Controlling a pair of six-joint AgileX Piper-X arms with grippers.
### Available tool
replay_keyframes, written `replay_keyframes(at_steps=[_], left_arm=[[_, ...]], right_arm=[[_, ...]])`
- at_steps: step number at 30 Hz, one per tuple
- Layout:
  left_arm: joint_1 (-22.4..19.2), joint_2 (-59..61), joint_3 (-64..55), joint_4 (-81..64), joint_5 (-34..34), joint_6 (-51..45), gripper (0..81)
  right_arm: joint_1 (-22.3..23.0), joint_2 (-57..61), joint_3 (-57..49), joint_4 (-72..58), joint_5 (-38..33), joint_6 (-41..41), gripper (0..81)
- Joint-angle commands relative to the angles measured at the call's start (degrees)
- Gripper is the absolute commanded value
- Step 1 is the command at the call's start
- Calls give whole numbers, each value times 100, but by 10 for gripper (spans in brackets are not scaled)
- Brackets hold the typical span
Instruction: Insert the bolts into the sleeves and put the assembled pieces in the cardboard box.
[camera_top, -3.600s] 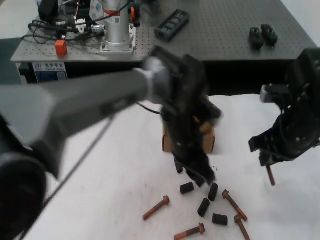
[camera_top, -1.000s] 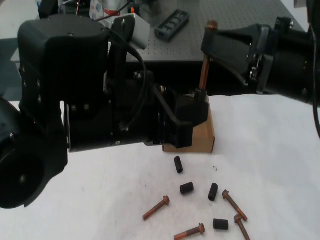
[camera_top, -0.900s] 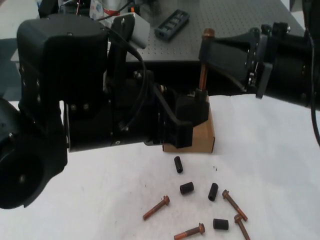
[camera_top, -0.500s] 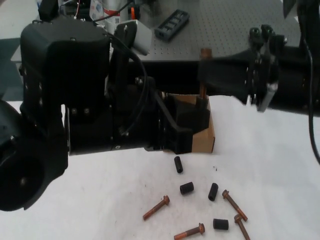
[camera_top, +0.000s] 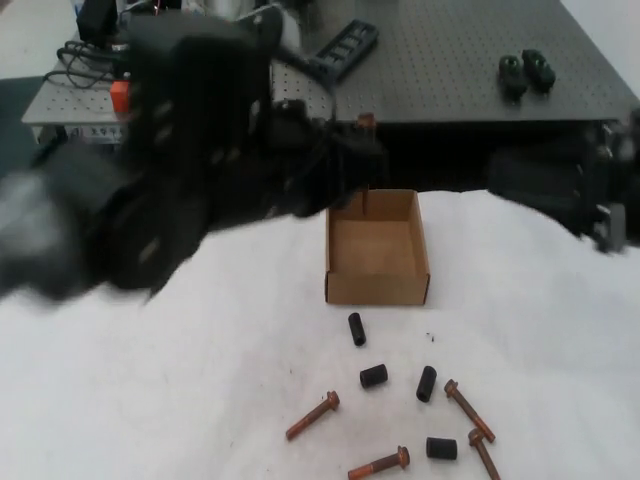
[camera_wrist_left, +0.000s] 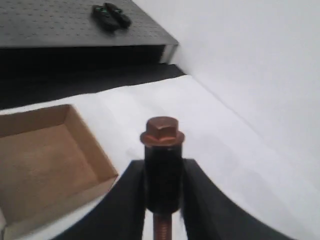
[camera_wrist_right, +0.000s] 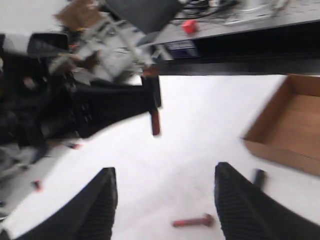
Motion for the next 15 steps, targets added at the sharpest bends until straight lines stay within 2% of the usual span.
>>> replay_keyframes(at_steps=[1,3,8,15], left_arm=[[364,2217,-1944,1066,-330,-352,7],[363,2919,-2745,1692,-458,-48,7],[372,4611,-4929,3036,-751,633,7],[415,6146,-6844,3798,-297,36,7]], right_arm=[[-261,-80,-23,1566,1288,-1285,426],[-270,70,-23,2005,1835,-1634,426],[-56,655,-23,2233,2636,-1664,426],[433,1851,-63,2085,3345,-1661,426]])
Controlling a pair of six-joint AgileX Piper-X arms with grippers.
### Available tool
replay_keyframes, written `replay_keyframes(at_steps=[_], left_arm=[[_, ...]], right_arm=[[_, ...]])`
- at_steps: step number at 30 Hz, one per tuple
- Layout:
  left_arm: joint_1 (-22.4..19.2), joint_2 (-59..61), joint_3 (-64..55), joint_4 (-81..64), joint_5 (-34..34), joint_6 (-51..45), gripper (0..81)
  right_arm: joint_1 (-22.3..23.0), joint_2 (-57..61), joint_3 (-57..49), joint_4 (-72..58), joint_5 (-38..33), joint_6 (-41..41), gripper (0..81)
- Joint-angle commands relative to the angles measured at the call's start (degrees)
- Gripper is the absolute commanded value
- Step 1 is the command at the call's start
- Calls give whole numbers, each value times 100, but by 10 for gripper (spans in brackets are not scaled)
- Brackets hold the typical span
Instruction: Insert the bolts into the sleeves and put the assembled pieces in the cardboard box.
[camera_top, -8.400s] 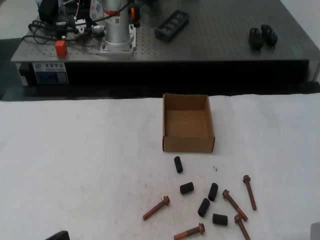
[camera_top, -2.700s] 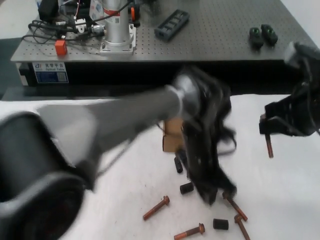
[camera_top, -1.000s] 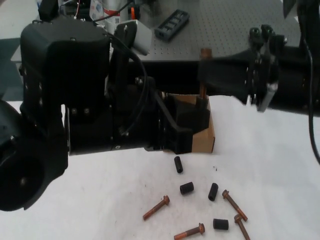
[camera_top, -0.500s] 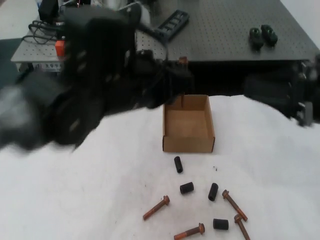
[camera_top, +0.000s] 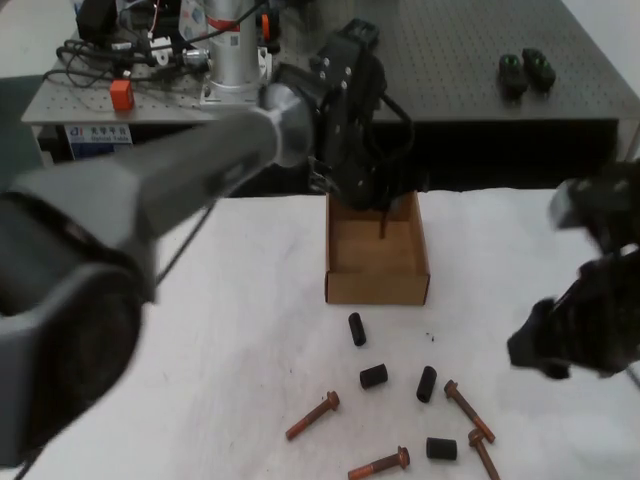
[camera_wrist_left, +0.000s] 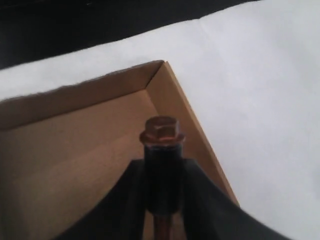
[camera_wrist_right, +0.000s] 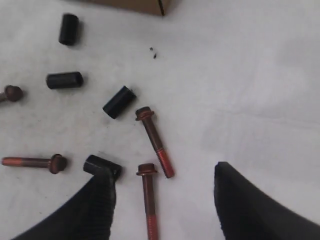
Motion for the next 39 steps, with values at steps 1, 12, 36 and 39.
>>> replay_keyframes(at_steps=[1,12,36,39], left_arm=[[21,544,-818,259,282,-377,7],[31,945,-969,44,707,-1314,6],[115,812,-969,70,1908,-2170,219],[138,506,-969,70,1796,-1890,219]], right_arm=[[114,284,-99,-210,271,-169,426],[272,2114,-1030,-322,536,-598,426],[822,3206,-1224,-179,814,-941,281],[822,3298,-1224,-378,814,-941,260]])
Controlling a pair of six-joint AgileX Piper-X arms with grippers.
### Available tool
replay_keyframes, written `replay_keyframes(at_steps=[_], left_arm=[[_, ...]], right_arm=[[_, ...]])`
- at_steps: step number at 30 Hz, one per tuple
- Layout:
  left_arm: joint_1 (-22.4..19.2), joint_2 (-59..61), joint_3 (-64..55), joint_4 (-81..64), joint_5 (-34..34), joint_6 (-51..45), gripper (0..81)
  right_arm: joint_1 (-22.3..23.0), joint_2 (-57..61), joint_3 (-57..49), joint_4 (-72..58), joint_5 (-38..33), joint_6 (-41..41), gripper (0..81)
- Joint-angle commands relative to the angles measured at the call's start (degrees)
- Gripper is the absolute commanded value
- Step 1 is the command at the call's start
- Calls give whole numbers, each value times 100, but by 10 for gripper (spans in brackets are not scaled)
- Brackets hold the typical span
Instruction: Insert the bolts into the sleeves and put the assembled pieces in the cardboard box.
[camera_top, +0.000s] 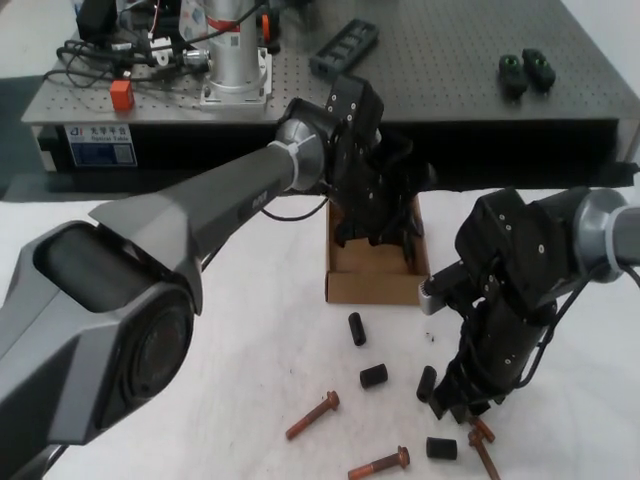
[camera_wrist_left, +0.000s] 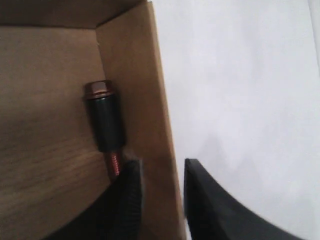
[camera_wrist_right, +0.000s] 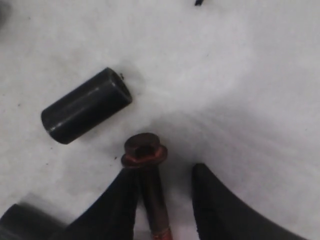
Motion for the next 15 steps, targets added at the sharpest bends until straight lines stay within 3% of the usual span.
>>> replay_keyframes(at_steps=[1,5,13,15], left_arm=[[50,-498,-78,-54,-99,273,219],[119,-1050,-78,582,-684,987,219],[-62,-1794,-30,2865,-2626,3190,219],[-203,-1881,176,3124,-2919,3216,219]], right_arm=[[14,153,-7,-217,-78,-69,225],[2,152,-7,-166,-40,-69,14],[-422,-754,82,-188,-581,303,12],[-610,-1280,258,-96,-683,437,12]])
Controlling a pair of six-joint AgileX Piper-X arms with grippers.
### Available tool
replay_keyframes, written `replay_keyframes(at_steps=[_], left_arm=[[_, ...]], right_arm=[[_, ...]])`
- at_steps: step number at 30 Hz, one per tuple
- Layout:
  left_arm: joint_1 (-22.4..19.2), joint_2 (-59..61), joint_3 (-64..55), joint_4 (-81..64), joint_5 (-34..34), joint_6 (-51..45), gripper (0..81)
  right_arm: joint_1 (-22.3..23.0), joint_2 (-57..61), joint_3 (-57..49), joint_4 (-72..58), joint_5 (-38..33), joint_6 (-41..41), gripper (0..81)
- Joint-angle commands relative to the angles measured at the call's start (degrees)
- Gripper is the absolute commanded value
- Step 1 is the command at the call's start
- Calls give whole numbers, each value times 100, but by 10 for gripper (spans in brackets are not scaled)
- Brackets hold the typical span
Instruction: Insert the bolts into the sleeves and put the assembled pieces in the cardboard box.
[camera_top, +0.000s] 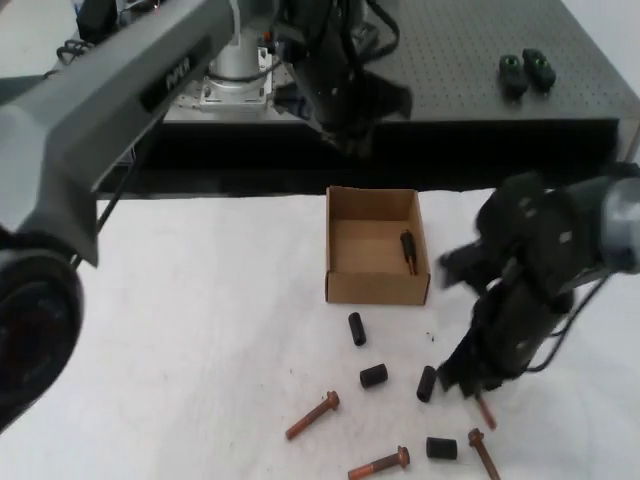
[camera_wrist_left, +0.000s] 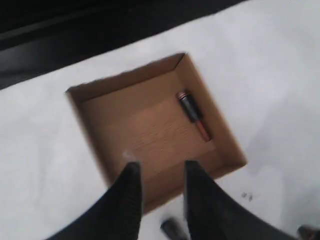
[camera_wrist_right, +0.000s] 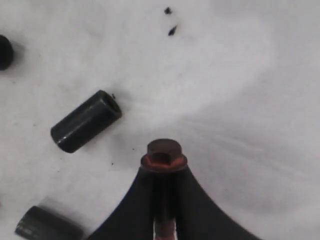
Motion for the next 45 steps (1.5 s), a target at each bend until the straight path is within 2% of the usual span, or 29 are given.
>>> replay_keyframes(at_steps=[1,4,11,14,17,18,24,28,38,43,45], left_arm=[[-259,-113,301,525,-444,331,219],[-516,-111,786,392,-444,267,219],[-1142,-111,1863,30,-389,1048,228],[-1360,-111,2101,-153,42,1290,304],[-1546,-80,2178,-550,329,691,421],[-1587,-67,2177,-669,326,629,431],[-1660,130,2136,-1181,376,483,358],[-1660,351,2137,-1140,393,451,357],[-1676,656,2137,-1282,393,406,353],[-1676,748,2137,-1448,432,345,241],[-1676,767,2137,-1513,538,345,228]], right_arm=[[-253,-831,190,38,-201,195,12],[-540,-1668,670,75,-201,333,12],[-936,-2938,1527,370,-432,555,12],[-958,-3155,1732,426,-432,604,12],[-970,-3303,1845,446,-432,683,12],[-970,-3348,1857,503,-392,683,12],[-1199,-3765,1856,743,-388,683,12],[-1374,-4062,1856,878,-388,683,12],[-1383,-4446,1856,1036,-365,683,12],[-1383,-4540,1856,1084,-358,683,12],[-1383,-4567,1856,1110,-342,683,12]])
